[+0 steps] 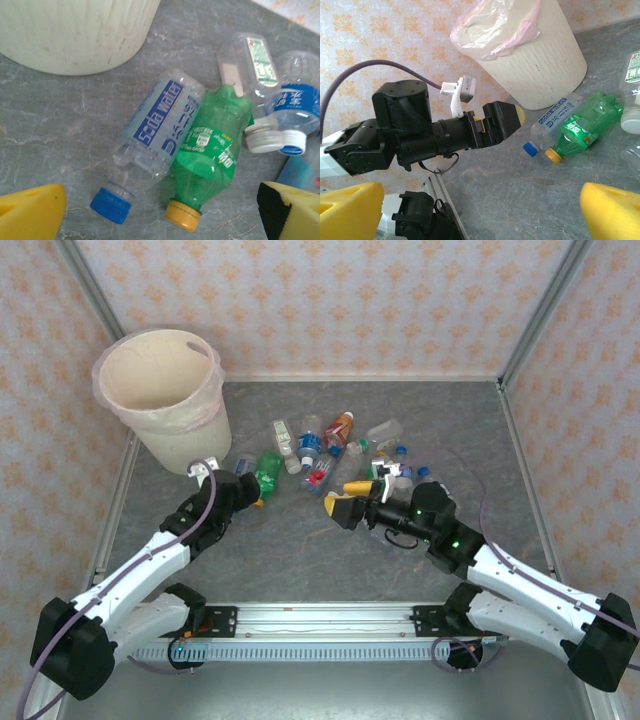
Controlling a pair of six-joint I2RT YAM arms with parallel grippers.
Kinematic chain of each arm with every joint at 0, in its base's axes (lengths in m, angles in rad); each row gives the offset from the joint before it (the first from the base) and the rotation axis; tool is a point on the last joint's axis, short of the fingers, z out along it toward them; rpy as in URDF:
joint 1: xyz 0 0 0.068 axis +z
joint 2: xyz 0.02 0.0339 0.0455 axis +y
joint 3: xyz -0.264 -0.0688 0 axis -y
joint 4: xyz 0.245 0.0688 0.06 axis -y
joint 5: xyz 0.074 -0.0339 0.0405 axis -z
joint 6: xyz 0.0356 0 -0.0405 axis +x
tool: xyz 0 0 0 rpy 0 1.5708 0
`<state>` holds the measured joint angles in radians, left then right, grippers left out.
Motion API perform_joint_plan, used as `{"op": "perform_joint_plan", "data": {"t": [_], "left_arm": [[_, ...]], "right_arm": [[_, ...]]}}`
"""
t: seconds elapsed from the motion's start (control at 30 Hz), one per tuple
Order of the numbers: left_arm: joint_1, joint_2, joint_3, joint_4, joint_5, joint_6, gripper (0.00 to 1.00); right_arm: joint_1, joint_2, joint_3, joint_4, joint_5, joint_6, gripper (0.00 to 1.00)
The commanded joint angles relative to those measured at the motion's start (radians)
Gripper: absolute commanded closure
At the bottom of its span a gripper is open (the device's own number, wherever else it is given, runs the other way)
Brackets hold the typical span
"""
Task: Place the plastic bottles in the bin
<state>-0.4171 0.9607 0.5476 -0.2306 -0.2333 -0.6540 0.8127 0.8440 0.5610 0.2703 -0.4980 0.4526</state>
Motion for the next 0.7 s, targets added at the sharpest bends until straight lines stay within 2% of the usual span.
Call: {"op": "perform_joint_plan", "data": {"t": [0.0,0.23,0.4,0.57,0.67], "left_arm": [[0.022,0.031,-0.023,0.119,0.018,0.024,0.04],[0.136,0.164,-0.029,0.188,0.132,0.062,0.13],[0.157,0.213,-0.025,0.233,0.171,0.103,0.16],[0.161,0.256,-0.039,0.307,0.238,0.111,0.14],[0.163,0.302,-0.015,0.288,0.205,0.112,0.14]], "right_arm": [[0.008,-0.002,0.012,0.035,-0.005,0.008,0.0],[0.009,-0.002,0.017,0.023,0.003,0.009,0.0],[0.009,0.005,0.019,0.022,0.006,0.009,0.0],[0.009,0.018,0.02,0.029,0.001,0.011,0.0],[0.009,0.022,0.022,0.027,-0.002,0.014,0.0]]}}
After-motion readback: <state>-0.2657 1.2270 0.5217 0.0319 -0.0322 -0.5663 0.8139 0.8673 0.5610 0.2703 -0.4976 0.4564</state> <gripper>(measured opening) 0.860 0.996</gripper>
